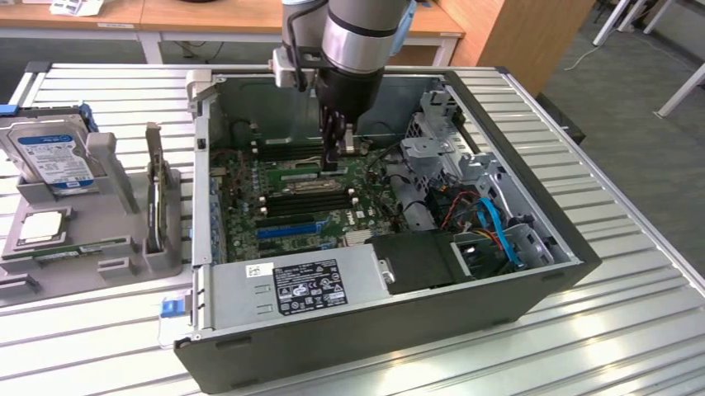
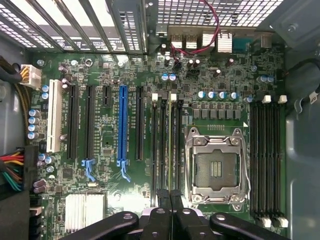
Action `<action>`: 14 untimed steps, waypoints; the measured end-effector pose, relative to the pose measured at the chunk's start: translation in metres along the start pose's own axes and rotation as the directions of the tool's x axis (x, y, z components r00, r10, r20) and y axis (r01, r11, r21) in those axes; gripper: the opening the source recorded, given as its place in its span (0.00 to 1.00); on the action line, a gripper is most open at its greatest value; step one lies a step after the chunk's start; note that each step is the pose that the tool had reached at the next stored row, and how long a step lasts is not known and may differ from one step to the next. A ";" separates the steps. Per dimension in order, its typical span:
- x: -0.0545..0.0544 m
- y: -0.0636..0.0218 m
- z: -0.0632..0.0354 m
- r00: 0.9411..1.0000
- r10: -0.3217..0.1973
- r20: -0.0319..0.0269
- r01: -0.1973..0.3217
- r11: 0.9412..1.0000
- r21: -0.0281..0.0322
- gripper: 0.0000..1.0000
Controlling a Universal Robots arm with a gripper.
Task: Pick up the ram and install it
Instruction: 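Insert the ram into the slot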
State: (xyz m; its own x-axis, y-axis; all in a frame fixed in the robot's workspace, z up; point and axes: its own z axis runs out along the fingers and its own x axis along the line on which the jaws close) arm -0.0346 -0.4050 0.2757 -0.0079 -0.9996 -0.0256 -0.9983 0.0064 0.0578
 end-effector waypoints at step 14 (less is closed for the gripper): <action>0.000 -0.0004 0.0073 1.000 0.000 0.000 0.000 1.000 0.000 0.11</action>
State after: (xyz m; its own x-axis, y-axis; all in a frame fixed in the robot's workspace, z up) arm -0.0346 -0.4051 0.2683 -0.0079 -0.9996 -0.0255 -0.9983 0.0064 0.0579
